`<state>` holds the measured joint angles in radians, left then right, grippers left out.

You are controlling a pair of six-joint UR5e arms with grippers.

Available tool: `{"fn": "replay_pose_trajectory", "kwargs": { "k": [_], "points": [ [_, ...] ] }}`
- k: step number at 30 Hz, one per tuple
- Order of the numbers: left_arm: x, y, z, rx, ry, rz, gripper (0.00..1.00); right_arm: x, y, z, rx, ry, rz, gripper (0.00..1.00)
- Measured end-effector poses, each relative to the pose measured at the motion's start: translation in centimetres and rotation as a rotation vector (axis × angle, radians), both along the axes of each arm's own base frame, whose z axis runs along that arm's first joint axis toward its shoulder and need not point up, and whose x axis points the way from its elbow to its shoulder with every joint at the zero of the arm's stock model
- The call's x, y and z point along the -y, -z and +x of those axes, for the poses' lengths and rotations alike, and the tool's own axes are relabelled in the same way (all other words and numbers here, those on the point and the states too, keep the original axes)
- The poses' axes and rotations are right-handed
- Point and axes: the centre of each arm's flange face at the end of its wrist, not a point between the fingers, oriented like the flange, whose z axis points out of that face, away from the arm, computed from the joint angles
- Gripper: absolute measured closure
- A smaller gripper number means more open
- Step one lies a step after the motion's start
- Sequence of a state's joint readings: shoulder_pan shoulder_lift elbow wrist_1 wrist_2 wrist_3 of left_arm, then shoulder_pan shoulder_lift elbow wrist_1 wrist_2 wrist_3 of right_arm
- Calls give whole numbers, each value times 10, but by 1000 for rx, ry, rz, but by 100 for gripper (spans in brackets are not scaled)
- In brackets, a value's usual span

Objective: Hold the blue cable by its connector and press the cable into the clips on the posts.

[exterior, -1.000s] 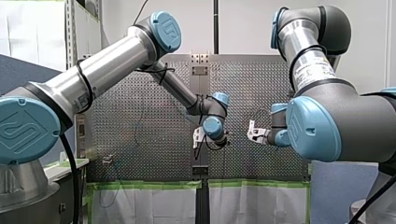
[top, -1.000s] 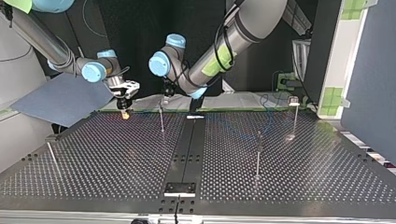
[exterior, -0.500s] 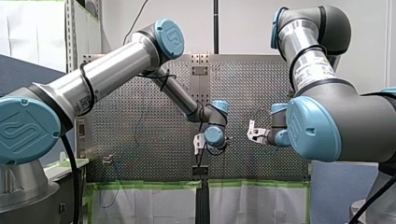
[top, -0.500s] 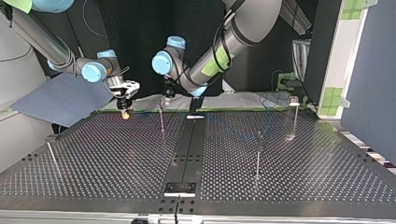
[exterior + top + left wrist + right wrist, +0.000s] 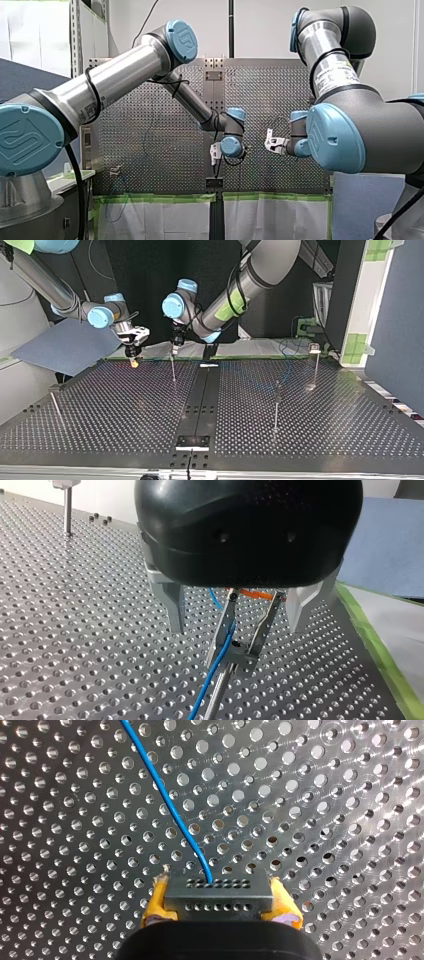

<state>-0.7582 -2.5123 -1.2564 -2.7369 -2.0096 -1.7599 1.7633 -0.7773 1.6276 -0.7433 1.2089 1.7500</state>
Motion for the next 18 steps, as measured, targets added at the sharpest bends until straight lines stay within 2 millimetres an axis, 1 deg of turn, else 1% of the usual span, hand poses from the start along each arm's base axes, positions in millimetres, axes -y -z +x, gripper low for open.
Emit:
{"fn": "replay_pose_trajectory", "kwargs": {
  "k": [18],
  "points": [
    [-4, 2, -4, -24, -16, 27, 0, -1, 0, 0, -1, -1, 7, 100]
  ]
}}
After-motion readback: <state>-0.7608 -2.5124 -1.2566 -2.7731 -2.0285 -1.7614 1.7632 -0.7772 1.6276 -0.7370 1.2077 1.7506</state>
